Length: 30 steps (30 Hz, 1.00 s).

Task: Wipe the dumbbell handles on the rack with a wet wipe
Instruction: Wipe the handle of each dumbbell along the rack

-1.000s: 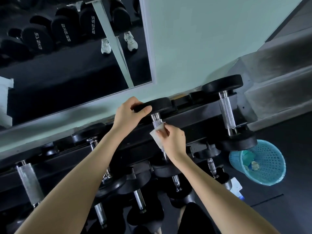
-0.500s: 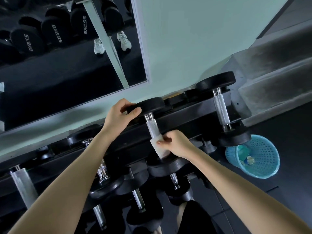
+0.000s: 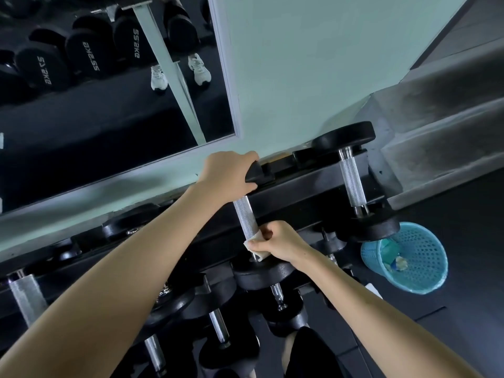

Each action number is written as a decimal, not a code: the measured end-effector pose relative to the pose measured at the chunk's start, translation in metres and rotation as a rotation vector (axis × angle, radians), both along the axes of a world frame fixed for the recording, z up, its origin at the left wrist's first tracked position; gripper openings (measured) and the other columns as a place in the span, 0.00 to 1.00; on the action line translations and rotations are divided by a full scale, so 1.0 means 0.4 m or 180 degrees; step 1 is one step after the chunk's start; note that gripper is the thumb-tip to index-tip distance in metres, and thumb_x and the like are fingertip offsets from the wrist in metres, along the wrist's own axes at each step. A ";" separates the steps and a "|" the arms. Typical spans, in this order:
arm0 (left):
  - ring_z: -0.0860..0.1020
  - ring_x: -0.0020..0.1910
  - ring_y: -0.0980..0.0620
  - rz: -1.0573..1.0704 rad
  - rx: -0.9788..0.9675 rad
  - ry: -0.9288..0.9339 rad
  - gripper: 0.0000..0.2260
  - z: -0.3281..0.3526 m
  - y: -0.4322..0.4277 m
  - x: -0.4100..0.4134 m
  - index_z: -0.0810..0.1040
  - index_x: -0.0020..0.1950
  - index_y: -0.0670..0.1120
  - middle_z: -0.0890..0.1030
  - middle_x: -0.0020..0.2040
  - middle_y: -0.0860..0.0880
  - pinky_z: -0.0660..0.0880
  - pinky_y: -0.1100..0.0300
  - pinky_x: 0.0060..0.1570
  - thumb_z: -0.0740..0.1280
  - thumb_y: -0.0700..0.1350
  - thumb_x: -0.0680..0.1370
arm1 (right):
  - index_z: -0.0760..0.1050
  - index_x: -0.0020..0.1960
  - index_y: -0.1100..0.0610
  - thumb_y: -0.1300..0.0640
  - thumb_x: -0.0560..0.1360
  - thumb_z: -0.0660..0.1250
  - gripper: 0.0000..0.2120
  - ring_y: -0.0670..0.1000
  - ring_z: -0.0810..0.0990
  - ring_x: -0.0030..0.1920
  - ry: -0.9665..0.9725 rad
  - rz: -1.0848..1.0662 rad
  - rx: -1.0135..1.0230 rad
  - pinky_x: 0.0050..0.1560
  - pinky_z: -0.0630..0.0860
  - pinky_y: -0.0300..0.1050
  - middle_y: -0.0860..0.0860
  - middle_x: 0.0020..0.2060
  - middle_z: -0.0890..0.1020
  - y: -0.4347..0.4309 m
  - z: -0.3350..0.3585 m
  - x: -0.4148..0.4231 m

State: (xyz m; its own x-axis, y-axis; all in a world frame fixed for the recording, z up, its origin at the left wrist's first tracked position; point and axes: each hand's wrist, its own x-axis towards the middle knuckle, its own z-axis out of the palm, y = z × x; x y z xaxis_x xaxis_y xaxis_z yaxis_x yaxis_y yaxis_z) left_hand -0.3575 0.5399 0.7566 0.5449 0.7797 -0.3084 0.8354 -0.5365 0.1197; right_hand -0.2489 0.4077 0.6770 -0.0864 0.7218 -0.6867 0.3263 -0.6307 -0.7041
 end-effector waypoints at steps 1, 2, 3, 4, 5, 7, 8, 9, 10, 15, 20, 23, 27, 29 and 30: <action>0.77 0.47 0.47 0.0047 -0.0047 -0.0071 0.22 0.000 0.007 -0.002 0.70 0.67 0.54 0.80 0.47 0.50 0.68 0.59 0.39 0.66 0.54 0.74 | 0.80 0.43 0.60 0.54 0.67 0.75 0.10 0.50 0.84 0.39 0.0150 -0.0019 -0.0054 0.48 0.81 0.46 0.53 0.36 0.85 0.006 0.007 0.006; 0.77 0.47 0.47 0.0078 -0.0110 -0.0132 0.21 0.001 0.014 -0.003 0.72 0.66 0.55 0.80 0.47 0.50 0.68 0.59 0.40 0.67 0.52 0.73 | 0.80 0.44 0.62 0.57 0.68 0.75 0.09 0.49 0.83 0.37 0.0293 -0.0045 -0.0106 0.44 0.80 0.42 0.53 0.36 0.84 0.011 0.013 0.011; 0.76 0.47 0.48 0.0056 -0.0135 -0.0174 0.21 0.004 0.020 -0.002 0.73 0.65 0.55 0.80 0.47 0.51 0.69 0.59 0.40 0.67 0.52 0.72 | 0.80 0.44 0.65 0.59 0.68 0.74 0.09 0.48 0.82 0.36 0.0368 -0.0066 -0.0148 0.40 0.80 0.41 0.54 0.35 0.83 0.013 0.014 0.013; 0.76 0.48 0.48 0.0011 -0.0140 -0.0206 0.21 0.007 0.024 0.002 0.75 0.64 0.55 0.81 0.47 0.51 0.70 0.59 0.41 0.68 0.52 0.71 | 0.80 0.43 0.66 0.60 0.67 0.74 0.10 0.49 0.81 0.35 0.0336 -0.0085 -0.0171 0.40 0.80 0.42 0.54 0.34 0.82 0.016 0.010 0.012; 0.76 0.48 0.48 -0.0014 -0.0144 -0.0240 0.21 0.009 0.026 0.005 0.75 0.64 0.55 0.81 0.47 0.52 0.70 0.60 0.41 0.69 0.52 0.71 | 0.80 0.41 0.67 0.58 0.64 0.74 0.12 0.50 0.81 0.34 0.0202 -0.0087 -0.0158 0.41 0.82 0.47 0.54 0.32 0.82 0.016 0.008 0.009; 0.76 0.49 0.48 0.0029 -0.0175 -0.0326 0.20 0.012 0.024 0.001 0.77 0.62 0.55 0.81 0.47 0.52 0.71 0.59 0.42 0.69 0.50 0.70 | 0.78 0.35 0.64 0.54 0.58 0.71 0.13 0.53 0.81 0.32 -0.0186 -0.0070 -0.0093 0.45 0.82 0.56 0.52 0.28 0.80 0.016 -0.003 -0.004; 0.76 0.49 0.48 0.0091 -0.0206 -0.0384 0.19 0.015 0.022 -0.006 0.78 0.61 0.54 0.82 0.47 0.52 0.73 0.57 0.44 0.70 0.49 0.70 | 0.76 0.33 0.63 0.53 0.57 0.69 0.13 0.54 0.82 0.33 -0.0352 -0.0058 -0.0065 0.45 0.81 0.56 0.51 0.27 0.79 0.015 -0.006 -0.010; 0.77 0.49 0.48 0.0171 -0.0242 -0.0471 0.19 0.017 0.019 -0.015 0.79 0.60 0.53 0.82 0.47 0.52 0.75 0.56 0.46 0.70 0.48 0.70 | 0.76 0.32 0.61 0.52 0.57 0.68 0.12 0.56 0.83 0.34 -0.0510 -0.0036 -0.0037 0.43 0.81 0.53 0.50 0.26 0.78 0.015 -0.006 -0.014; 0.78 0.49 0.48 0.0255 -0.0279 -0.0579 0.19 0.018 0.015 -0.025 0.79 0.60 0.52 0.83 0.47 0.51 0.75 0.55 0.48 0.71 0.47 0.70 | 0.76 0.34 0.62 0.53 0.57 0.68 0.12 0.55 0.83 0.34 -0.0662 -0.0026 -0.0010 0.40 0.80 0.49 0.49 0.27 0.79 0.014 -0.004 -0.018; 0.79 0.55 0.54 0.0712 -0.0496 -0.1253 0.23 0.005 -0.012 -0.071 0.78 0.63 0.53 0.82 0.56 0.56 0.75 0.57 0.57 0.74 0.44 0.68 | 0.66 0.29 0.56 0.56 0.63 0.67 0.10 0.46 0.70 0.25 -0.1459 -0.0050 0.0305 0.26 0.65 0.38 0.47 0.24 0.74 0.001 0.016 -0.040; 0.78 0.56 0.59 0.0955 -0.0568 -0.1568 0.24 -0.012 -0.029 -0.116 0.78 0.63 0.56 0.81 0.57 0.59 0.73 0.66 0.57 0.75 0.45 0.68 | 0.63 0.29 0.53 0.55 0.66 0.67 0.14 0.44 0.66 0.25 -0.1670 -0.0172 0.0430 0.25 0.59 0.38 0.46 0.24 0.71 -0.015 0.019 -0.064; 0.79 0.54 0.60 0.0993 -0.0650 -0.1580 0.25 -0.009 -0.034 -0.134 0.77 0.63 0.58 0.81 0.58 0.58 0.73 0.67 0.56 0.76 0.44 0.68 | 0.65 0.28 0.54 0.53 0.66 0.70 0.16 0.46 0.68 0.25 -0.1413 -0.0396 0.0515 0.25 0.60 0.39 0.46 0.23 0.71 -0.014 0.023 -0.069; 0.76 0.38 0.68 0.0882 -0.0707 -0.1329 0.26 0.009 -0.026 -0.125 0.76 0.64 0.58 0.84 0.49 0.57 0.70 0.75 0.43 0.74 0.43 0.69 | 0.76 0.32 0.57 0.52 0.66 0.74 0.11 0.48 0.72 0.28 -0.0719 -0.0983 0.0573 0.30 0.70 0.41 0.48 0.26 0.76 0.054 0.033 -0.078; 0.71 0.29 0.68 0.0708 -0.0732 -0.1161 0.25 0.024 -0.014 -0.105 0.75 0.65 0.55 0.81 0.41 0.58 0.65 0.77 0.33 0.74 0.42 0.69 | 0.76 0.29 0.55 0.53 0.66 0.74 0.11 0.48 0.73 0.28 -0.0420 -0.1338 0.0522 0.33 0.75 0.46 0.46 0.24 0.75 0.098 0.039 -0.085; 0.71 0.29 0.67 0.0648 -0.0769 -0.1116 0.26 0.030 -0.009 -0.093 0.75 0.66 0.54 0.80 0.40 0.59 0.64 0.77 0.31 0.74 0.41 0.69 | 0.72 0.27 0.54 0.55 0.67 0.74 0.14 0.47 0.71 0.27 -0.0378 -0.1441 0.0520 0.33 0.73 0.45 0.45 0.22 0.73 0.118 0.040 -0.086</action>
